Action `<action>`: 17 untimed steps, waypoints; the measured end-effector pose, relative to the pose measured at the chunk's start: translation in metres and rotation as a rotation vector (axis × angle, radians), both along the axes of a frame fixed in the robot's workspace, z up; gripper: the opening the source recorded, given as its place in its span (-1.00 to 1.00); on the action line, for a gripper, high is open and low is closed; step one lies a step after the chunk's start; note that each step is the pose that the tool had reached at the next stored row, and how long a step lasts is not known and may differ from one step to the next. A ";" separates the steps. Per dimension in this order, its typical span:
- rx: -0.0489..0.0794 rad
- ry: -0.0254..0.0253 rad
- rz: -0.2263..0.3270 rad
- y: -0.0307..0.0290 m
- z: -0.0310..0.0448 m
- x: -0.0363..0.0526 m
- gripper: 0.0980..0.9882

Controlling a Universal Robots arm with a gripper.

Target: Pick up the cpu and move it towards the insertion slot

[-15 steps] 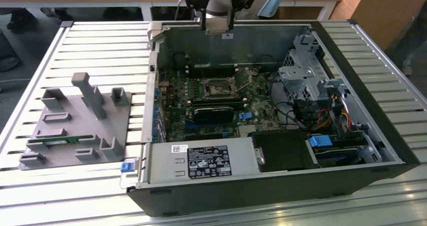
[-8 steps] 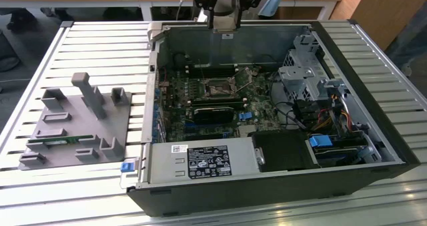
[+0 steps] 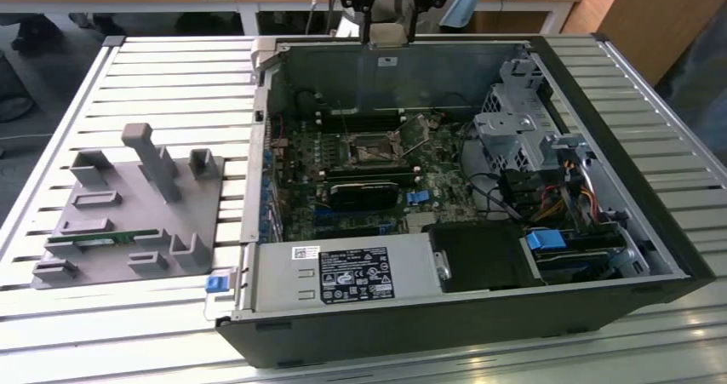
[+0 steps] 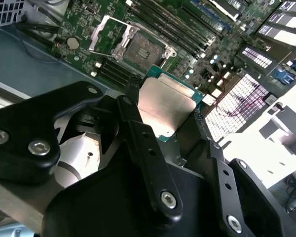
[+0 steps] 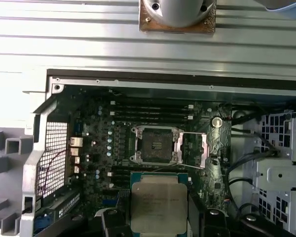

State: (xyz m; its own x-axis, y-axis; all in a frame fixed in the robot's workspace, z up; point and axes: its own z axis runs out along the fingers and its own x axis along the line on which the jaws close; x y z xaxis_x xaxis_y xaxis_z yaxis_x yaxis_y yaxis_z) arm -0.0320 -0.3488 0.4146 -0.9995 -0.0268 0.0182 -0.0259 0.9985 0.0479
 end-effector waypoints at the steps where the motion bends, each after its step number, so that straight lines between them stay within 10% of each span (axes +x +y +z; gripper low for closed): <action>1: 0.000 -0.0001 0.000 0.0028 -0.0001 0.0004 0.00; 17: 0.000 -0.0114 0.000 0.0220 -0.0017 0.0061 0.00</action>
State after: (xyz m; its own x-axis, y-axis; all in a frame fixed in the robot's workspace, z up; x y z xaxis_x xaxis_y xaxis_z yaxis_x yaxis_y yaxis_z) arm -0.0259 -0.3268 0.4128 -0.9996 -0.0268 0.0068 -0.0265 0.9985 0.0476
